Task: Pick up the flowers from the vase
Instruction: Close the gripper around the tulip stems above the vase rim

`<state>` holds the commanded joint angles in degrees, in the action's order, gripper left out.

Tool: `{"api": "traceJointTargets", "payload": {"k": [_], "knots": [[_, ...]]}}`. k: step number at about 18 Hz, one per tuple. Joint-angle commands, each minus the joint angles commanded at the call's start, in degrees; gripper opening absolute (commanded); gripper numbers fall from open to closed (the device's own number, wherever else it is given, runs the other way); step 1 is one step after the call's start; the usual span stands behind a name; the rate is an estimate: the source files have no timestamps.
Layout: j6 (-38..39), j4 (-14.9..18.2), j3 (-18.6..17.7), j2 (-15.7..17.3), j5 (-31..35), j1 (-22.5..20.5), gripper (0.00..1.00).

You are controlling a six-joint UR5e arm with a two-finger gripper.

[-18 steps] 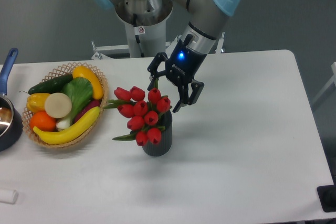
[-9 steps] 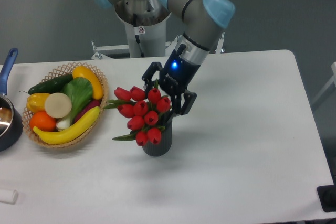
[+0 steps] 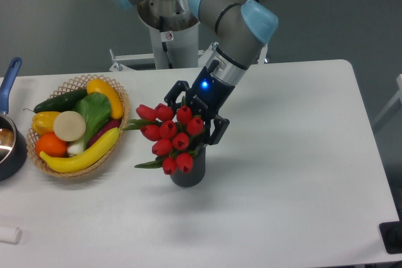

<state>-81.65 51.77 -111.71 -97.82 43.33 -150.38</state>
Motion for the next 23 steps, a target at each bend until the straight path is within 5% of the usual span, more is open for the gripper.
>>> {"api": "traceJointTargets", "payload": {"k": [7,23], "knots": [[0.26,0.00,0.00,0.00,-0.52,-0.26,0.56],[2.11,0.09,0.53,0.09,-3.34,-1.05,0.45]]}}
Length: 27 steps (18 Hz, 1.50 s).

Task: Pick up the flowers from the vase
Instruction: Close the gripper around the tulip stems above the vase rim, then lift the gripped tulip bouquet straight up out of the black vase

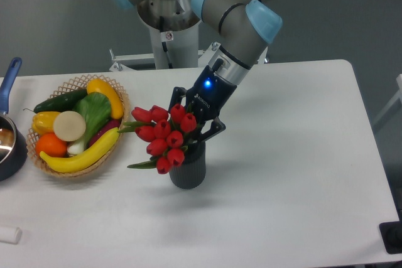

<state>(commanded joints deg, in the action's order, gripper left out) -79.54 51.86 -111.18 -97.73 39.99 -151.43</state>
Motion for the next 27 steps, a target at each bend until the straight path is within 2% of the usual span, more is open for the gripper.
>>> {"api": "traceJointTargets", "payload": {"k": [7,14,18,27], "knots": [[1.05,0.00,0.79,0.17,-2.72,-0.62,0.45],[5.79,0.35,2.19,2.11,-4.13,-1.50,0.45],[12.63,0.44,4.30,5.09,-6.05,-1.50,0.45],[16.34,0.44,5.01,8.52,-8.87,-1.76,0.45]]}}
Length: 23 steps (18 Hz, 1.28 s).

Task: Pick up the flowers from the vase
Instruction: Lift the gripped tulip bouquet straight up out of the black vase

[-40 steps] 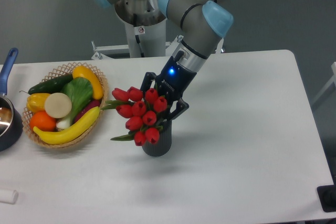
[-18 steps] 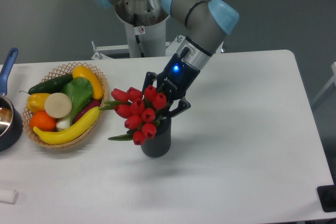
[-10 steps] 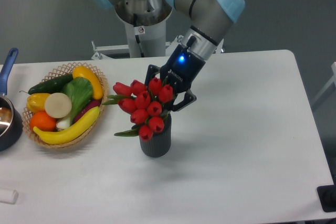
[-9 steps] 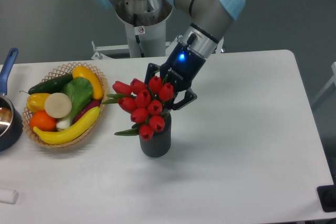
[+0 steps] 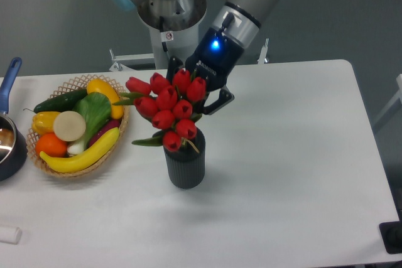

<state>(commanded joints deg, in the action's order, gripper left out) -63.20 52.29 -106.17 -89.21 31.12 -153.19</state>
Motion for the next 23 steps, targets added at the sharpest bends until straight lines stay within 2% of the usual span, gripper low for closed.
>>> {"api": "traceJointTargets", "payload": {"k": [12,15,18,23], "knots": [[4.40,-0.09,0.97,4.22,-3.35,-3.95,0.45],[5.72,-0.18,1.67,4.22,-4.57,-5.18,0.45],[6.42,-0.18,1.58,3.87,-7.90,-7.81,0.45],[6.25,-0.26,1.85,2.64,-9.49,-11.76,0.45]]}}
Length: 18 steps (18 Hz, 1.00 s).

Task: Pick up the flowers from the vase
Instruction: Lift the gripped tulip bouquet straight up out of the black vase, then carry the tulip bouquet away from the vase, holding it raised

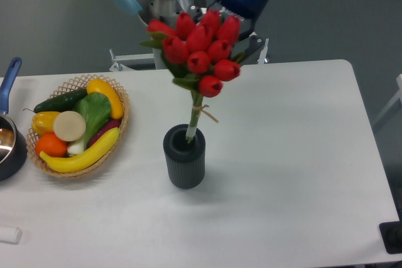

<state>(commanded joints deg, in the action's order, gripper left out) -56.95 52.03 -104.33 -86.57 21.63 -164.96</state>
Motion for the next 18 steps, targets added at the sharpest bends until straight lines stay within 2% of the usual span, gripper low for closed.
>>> {"api": "traceJointTargets", "payload": {"k": [3,10,18], "knots": [[-0.61,-0.26,1.92,-4.64,-3.17,-2.65,0.45],[-0.62,-0.44,10.54,-14.06,-2.82,-3.27,0.45],[-1.14,-1.23,12.13,-16.09,-2.03,-3.35,0.45]]}}
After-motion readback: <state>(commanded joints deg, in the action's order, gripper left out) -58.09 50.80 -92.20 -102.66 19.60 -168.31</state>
